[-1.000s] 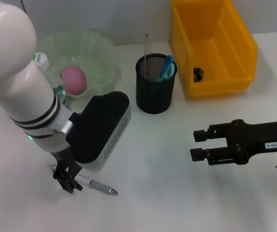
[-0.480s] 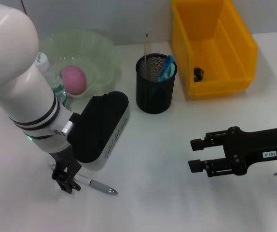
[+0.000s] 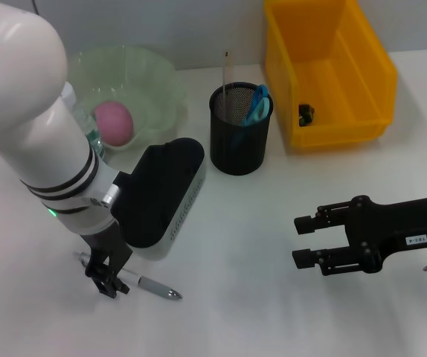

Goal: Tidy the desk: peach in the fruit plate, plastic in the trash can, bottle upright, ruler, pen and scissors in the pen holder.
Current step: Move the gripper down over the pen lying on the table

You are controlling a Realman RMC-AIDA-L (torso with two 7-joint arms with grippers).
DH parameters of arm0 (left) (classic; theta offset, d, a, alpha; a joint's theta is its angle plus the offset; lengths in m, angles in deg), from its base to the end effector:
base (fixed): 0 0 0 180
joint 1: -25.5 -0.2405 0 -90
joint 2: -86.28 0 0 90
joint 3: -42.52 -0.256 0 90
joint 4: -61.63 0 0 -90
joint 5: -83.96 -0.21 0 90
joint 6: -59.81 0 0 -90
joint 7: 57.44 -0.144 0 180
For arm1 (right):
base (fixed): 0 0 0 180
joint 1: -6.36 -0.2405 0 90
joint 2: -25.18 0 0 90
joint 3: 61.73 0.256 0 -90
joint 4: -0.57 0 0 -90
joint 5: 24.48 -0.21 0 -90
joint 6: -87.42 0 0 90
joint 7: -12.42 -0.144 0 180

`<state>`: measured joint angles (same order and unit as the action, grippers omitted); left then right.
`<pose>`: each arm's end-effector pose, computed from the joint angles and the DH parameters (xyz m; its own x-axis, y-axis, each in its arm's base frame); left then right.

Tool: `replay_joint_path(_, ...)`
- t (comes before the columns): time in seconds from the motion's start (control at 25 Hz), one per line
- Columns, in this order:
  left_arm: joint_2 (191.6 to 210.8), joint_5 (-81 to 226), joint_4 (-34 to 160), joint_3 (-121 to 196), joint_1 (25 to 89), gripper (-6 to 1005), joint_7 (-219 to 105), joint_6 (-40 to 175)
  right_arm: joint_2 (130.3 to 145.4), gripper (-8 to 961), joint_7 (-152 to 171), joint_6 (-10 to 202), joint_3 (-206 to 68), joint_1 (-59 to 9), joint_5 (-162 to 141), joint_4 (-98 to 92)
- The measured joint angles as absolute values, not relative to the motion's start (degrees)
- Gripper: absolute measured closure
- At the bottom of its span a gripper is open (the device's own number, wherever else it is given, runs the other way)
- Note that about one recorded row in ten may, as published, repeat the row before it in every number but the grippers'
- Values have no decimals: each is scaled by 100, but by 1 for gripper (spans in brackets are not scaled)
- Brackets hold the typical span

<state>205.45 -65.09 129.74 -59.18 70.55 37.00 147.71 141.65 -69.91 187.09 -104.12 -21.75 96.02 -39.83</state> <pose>-0.1465 0.3386 -0.0697 0.6437 -0.5241 -0.5576 -0.4523 -0.8483 0.2752 0.2740 0.2989 0.0120 0.8341 -0.3979 -0.3820 -0.4245 -0.9053 0.0163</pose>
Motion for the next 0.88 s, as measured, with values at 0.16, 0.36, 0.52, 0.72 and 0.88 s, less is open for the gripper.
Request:
replay_joint_path(0.16,20546,-6517,12910,-6019,7095,283,3754,14763,14162,326,-6967,18709,-10381,-2175,9602,-3983)
replay_joint_path(0.36,20546,-6514,12762,-6105,7173,295,3775,14706,14162,326,-6958,18704,-10373,-2158,9602,-3989)
replay_joint_path(0.52,20545,-6507,12738,-6238,7180,305,3776,14599,14162,326,-6956,18700,-10365,-2137,9602,-3992)
replay_joint_path(0.72,20545,-6506,12713,-6349,7187,513,3818,14560,14161,326,-6954,18700,-10365,-2108,9597,-3998)
replay_joint_path(0.88,20545,-6523,12699,-6410,7194,525,3855,14538,14160,326,-6952,18700,-10365,-2101,9594,-3993)
